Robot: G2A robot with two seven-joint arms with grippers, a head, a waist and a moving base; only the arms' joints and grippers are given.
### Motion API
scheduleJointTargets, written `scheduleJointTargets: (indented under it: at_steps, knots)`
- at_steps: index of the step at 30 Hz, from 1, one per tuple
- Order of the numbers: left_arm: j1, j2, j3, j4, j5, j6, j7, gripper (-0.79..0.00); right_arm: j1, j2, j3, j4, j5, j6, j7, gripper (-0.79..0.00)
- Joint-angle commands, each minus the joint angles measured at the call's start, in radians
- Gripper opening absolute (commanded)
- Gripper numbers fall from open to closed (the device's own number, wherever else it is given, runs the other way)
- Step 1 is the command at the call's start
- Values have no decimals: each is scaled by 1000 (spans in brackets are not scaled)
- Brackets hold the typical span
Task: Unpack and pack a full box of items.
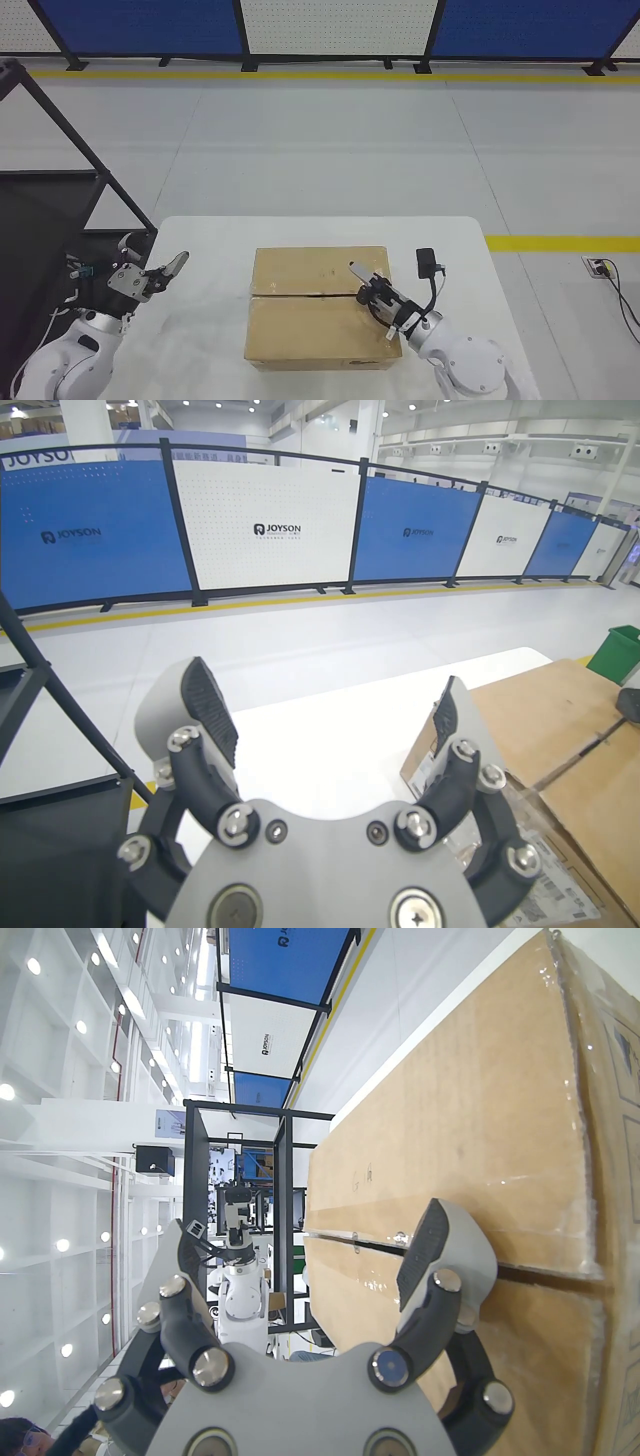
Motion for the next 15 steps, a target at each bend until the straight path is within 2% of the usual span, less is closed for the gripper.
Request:
scheduleJointTargets:
  at_steps: [1,7,15]
  knots:
    - [30,1,-12,-16,5,-4,21,0,5,-1,-1,9,8,-1,0,0]
    - [100,1,-42,-71,-21,-33,60,0,9,-3,-5,23,19,-14,-4,0]
    - [100,1,-42,-71,-21,-33,60,0,8,-3,7,30,27,-19,-10,0]
